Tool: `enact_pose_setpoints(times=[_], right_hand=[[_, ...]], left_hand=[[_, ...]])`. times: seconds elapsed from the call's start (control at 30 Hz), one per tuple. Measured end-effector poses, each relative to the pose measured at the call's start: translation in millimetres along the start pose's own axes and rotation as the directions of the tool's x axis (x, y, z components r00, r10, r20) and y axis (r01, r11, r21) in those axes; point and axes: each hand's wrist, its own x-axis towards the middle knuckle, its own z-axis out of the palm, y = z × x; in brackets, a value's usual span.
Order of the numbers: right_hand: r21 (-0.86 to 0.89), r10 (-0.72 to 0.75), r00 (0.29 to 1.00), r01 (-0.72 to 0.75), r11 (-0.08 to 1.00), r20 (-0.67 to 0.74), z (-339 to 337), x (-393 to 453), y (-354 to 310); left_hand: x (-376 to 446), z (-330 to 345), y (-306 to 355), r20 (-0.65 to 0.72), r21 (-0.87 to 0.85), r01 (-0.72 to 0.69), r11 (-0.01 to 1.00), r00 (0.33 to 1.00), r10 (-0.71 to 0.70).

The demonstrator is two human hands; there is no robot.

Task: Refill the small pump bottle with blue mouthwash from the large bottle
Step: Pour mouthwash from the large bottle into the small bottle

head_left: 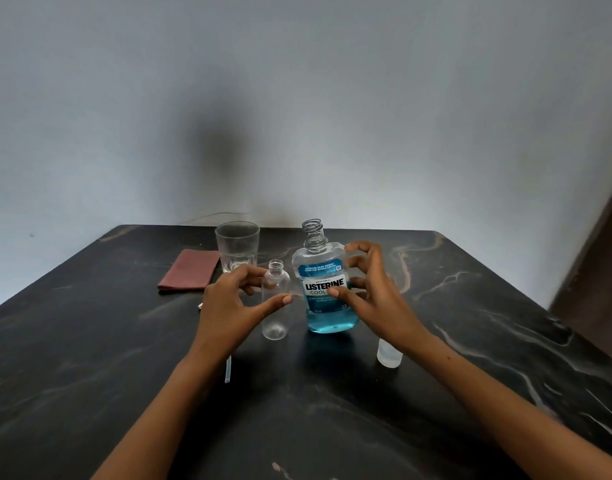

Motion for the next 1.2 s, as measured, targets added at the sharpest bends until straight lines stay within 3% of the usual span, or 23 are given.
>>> enact_pose_setpoints(times=[0.4, 0.67, 0.77, 0.93, 1.2], right_hand=[[0.069, 0.033, 0.999, -0.030, 0.997, -0.043, 1, -13, 15], [0.107, -0.016, 0.997, 0.024, 0.994, -0.073, 3, -9, 18], [0.042, -0.013, 1.000, 0.013, 0.999, 0.008, -14, 1, 7], [-0.157, -0.024, 0.964, 0.068, 0.985, 0.266, -47, 20, -16], [-0.179, -0.073, 0.893, 0.168, 0.969, 0.443, -65, 33, -32]], left_hand=[[-1, -1, 0, 0.003, 0.006, -0.004, 1.000, 1.000, 0.004], [-1, -1, -1, 0.004, 0.023, -0.002, 1.000, 1.000, 0.002], [0, -2, -2, 0.005, 0.008, 0.003, 1.000, 1.000, -0.003], [1, -4, -2, 0.057, -0.045, 0.031, 0.999, 0.998, -0.028], [2, -8, -1, 0.104, -0.058, 0.044, 0.997, 0.994, -0.038]])
